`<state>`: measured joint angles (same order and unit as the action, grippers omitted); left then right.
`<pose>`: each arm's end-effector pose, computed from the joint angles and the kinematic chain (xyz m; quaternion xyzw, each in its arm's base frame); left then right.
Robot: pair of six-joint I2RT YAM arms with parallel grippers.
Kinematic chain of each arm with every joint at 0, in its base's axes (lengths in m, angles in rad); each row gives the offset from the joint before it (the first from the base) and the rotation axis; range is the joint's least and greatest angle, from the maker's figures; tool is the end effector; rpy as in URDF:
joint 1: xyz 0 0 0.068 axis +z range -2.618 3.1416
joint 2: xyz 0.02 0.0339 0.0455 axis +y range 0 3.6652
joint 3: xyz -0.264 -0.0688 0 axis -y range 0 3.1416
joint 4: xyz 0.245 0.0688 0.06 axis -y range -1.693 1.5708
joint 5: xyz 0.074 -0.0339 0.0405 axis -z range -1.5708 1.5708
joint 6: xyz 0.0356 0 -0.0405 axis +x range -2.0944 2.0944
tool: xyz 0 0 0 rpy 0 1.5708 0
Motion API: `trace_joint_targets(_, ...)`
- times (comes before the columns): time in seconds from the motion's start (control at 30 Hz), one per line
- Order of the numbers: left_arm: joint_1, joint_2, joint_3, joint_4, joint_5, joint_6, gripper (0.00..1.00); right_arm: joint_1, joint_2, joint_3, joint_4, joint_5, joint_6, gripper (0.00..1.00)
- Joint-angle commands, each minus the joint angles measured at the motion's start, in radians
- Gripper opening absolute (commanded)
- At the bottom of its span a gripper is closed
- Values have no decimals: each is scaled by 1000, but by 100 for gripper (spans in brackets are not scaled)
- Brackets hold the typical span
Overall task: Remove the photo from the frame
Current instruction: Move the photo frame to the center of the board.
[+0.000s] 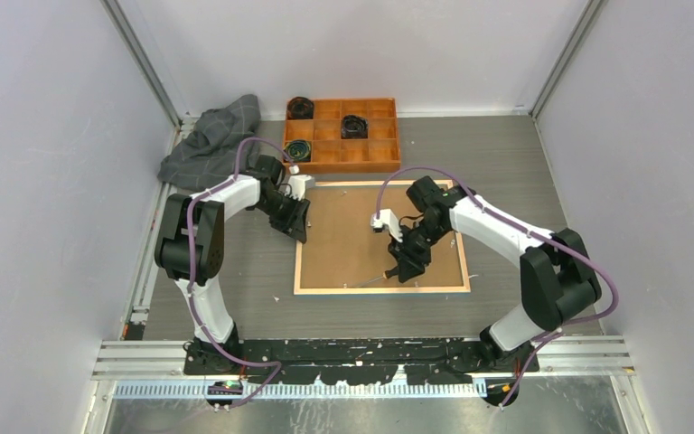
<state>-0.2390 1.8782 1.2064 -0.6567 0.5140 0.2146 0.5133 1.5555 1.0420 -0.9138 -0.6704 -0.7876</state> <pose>0.3400 -0.1009 0.1577 0.2458 0.9286 -0.2537 0.1138 0.2273 0.1535 0.2085 -0.5891 0.7353 0.3158 0.1119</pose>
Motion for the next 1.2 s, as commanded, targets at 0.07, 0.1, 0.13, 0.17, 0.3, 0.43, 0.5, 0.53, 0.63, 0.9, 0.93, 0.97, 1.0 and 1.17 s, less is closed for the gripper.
trace_joint_targets(0.07,-2,50,-42,105,-81,30,33,-90,-118,43,-50,-67,-34,1)
trace_joint_targets(0.1,-2,47,-42,105,-83,30,31,-106,-126,41,-52,-76,-37,1)
trace_joint_targets(0.13,-2,45,-43,103,-85,31,29,-121,-133,40,-56,-87,-40,1)
trace_joint_targets(0.17,-3,41,-47,102,-90,35,26,-135,-138,37,-60,-96,-44,1)
trace_joint_targets(0.3,-5,22,-61,99,-142,70,19,-165,-134,33,-75,-129,-57,1)
trace_joint_targets(0.43,-5,4,-56,67,-214,110,17,-168,-118,35,-82,-150,-61,1)
trace_joint_targets(0.5,-4,-14,-57,65,-246,128,16,-167,-112,33,-82,-164,-61,1)
trace_joint_targets(0.53,-3,-22,-55,62,-257,141,15,-167,-109,32,-82,-172,-61,1)
trace_joint_targets(0.63,-2,-44,-51,45,-273,177,14,-167,-98,32,-81,-199,-54,1)
trace_joint_targets(0.9,10,-93,-83,12,-284,254,14,-131,-122,1,43,-187,58,1)
trace_joint_targets(0.93,11,-96,-88,13,-287,263,14,-116,-132,-12,87,-169,96,1)
trace_joint_targets(0.97,13,-100,-95,15,-290,271,14,-97,-141,-22,127,-151,129,1)
trace_joint_targets(1.0,17,-102,-100,20,-294,277,14,-77,-147,-32,175,-130,165,1)
trace_joint_targets(1.17,34,-97,-109,35,-319,276,14,42,-129,-44,335,-34,322,1)
